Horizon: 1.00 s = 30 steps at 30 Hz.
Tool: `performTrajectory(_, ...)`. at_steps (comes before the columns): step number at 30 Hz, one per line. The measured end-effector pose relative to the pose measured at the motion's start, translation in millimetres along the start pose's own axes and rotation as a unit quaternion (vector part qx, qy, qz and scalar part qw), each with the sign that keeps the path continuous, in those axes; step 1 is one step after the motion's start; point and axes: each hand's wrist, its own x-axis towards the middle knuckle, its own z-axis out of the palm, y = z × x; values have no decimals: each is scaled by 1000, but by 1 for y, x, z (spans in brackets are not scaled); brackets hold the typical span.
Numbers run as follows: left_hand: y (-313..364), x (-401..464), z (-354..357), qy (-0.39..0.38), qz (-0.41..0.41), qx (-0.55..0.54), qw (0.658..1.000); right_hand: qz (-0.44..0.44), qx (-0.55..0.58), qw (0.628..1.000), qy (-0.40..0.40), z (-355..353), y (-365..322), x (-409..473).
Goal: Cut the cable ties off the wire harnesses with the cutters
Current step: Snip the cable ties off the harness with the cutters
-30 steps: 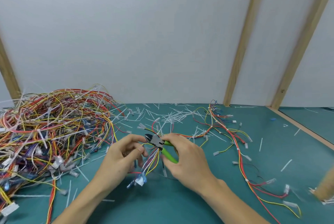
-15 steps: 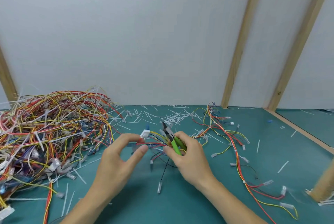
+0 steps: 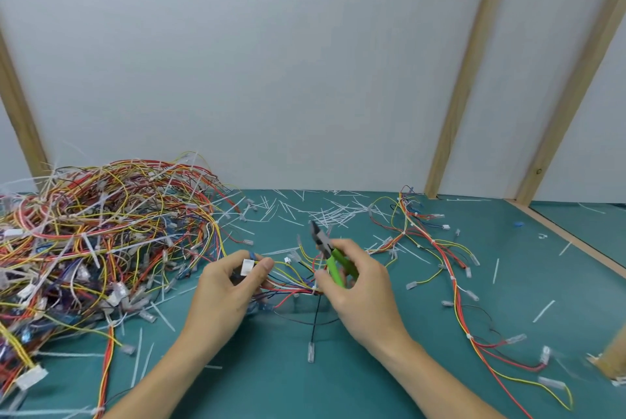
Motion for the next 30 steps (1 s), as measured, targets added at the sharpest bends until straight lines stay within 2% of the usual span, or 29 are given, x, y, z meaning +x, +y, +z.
performTrajectory(5, 2, -2, 5, -3, -24, -34, 999, -19, 28, 999, 27, -5, -10, 3)
performTrajectory(10, 7, -5, 9, -26, -33, -54, 998, -53, -32, 996, -66, 5, -14, -6)
performTrajectory(14, 10, -7, 12, -53, -47, -116, 991, -3, -36, 996, -76, 9, -10, -6)
performTrajectory(17, 10, -5, 10, -58, -36, -139, 988, 75, 42, 993, -78, 3, -9, 1)
performTrajectory(22, 9, 0, 6, -1, -30, -142, 989, 169, 173, 968, -62, 0, -6, 6)
performTrajectory(26, 10, 6, 1, 35, -63, -110, 991, 202, 219, 954, -33, -2, -4, 9)
performTrajectory(28, 6, 3, 2, 8, -65, -57, 996, 210, 226, 951, -27, -3, -3, 10)
performTrajectory(30, 5, -3, 7, -58, -54, -6, 997, 205, 230, 951, -23, -3, -2, 11)
